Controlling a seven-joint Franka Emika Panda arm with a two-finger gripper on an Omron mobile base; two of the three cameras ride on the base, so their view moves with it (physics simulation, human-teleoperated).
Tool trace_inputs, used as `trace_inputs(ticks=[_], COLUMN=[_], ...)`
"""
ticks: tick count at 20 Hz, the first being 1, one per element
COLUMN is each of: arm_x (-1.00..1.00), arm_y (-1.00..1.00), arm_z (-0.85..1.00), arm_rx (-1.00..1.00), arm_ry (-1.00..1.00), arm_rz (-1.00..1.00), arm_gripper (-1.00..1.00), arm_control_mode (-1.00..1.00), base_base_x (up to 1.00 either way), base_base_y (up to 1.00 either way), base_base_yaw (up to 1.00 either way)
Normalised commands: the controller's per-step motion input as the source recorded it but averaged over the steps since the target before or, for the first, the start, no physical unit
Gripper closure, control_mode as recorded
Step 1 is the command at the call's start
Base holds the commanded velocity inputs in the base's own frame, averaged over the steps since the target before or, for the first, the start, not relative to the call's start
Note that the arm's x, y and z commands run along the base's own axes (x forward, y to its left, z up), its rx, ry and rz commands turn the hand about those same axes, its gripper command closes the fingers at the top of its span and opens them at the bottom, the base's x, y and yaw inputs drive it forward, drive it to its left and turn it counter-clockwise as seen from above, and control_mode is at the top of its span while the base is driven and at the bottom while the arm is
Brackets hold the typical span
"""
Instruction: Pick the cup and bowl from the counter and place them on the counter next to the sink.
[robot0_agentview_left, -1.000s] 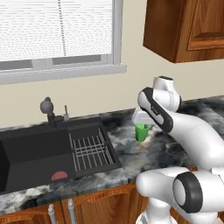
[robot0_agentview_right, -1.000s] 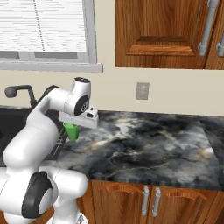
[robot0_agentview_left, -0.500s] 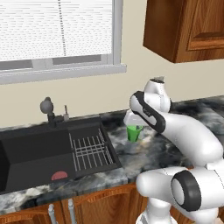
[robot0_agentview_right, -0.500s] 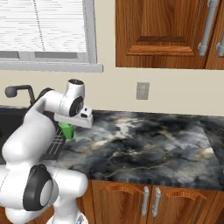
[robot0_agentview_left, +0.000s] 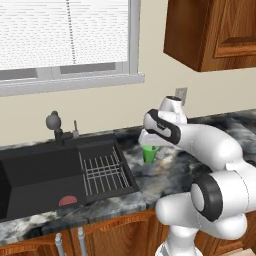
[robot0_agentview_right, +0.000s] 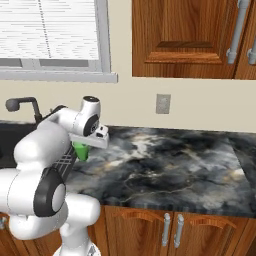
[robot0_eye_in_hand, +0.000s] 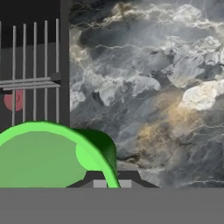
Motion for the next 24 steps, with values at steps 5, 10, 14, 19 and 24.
trace_inputs(ticks=[5, 10, 14, 19, 24], arm_x=[0.00, 0.04, 0.06, 0.01, 0.00], arm_y=[-0.01, 0.00, 0.00, 0.00, 0.00], arm_z=[-0.51, -0.38, -0.31, -0.31, -0.27], arm_rx=[0.00, 0.00, 0.00, 0.00, 0.00], arm_ry=[0.02, 0.00, 0.00, 0.00, 0.00], arm_rz=[0.00, 0.00, 0.00, 0.00, 0.00], arm_gripper=[1.00, 1.00, 1.00, 1.00, 1.00], arm_control_mode=[-1.00, -1.00, -1.00, -1.00, -1.00], base_base_x=[0.00, 0.00, 0.00, 0.00, 0.00], base_base_y=[0.00, 0.00, 0.00, 0.00, 0.00], base_base_yaw=[0.00, 0.00, 0.00, 0.00, 0.00])
